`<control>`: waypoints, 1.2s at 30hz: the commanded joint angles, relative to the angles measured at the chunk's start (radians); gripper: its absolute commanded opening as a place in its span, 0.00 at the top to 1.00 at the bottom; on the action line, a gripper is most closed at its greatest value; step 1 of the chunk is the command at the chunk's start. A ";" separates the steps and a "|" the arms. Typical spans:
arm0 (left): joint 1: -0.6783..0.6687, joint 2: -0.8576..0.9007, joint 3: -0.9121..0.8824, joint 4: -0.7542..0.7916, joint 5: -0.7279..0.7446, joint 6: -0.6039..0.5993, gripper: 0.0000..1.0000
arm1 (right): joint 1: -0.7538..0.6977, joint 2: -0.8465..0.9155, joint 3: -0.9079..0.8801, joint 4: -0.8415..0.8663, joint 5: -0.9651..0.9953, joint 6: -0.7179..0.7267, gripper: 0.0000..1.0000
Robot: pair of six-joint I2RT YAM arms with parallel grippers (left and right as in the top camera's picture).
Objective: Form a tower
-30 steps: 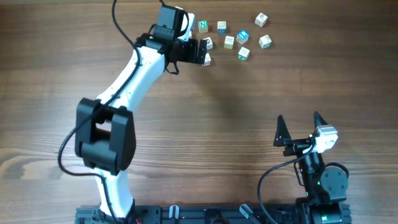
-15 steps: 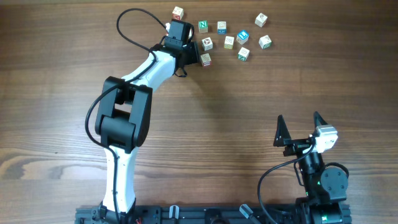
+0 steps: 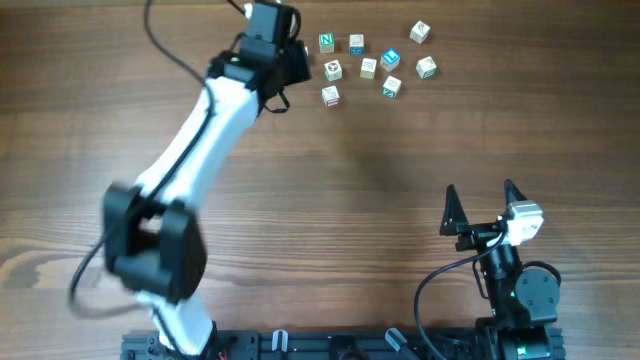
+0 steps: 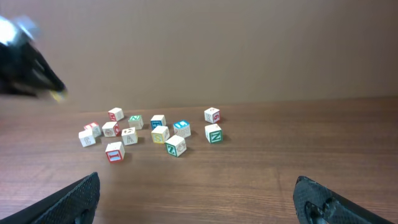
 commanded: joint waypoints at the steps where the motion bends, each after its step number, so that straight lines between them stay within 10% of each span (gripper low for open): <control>1: -0.084 -0.155 0.008 -0.116 -0.010 0.001 0.83 | -0.003 -0.005 -0.001 0.002 -0.013 -0.002 0.00; 10: -0.314 -0.090 -0.009 -0.318 -0.010 -0.005 0.84 | -0.003 -0.005 -0.001 0.002 -0.013 -0.002 0.00; 25: -0.422 0.232 -0.058 -0.212 -0.185 -0.368 0.83 | -0.003 -0.005 -0.001 0.002 -0.013 -0.002 0.00; 36: -0.386 0.233 -0.185 -0.017 -0.197 -0.365 0.80 | -0.003 -0.005 -0.001 0.002 -0.013 -0.002 0.00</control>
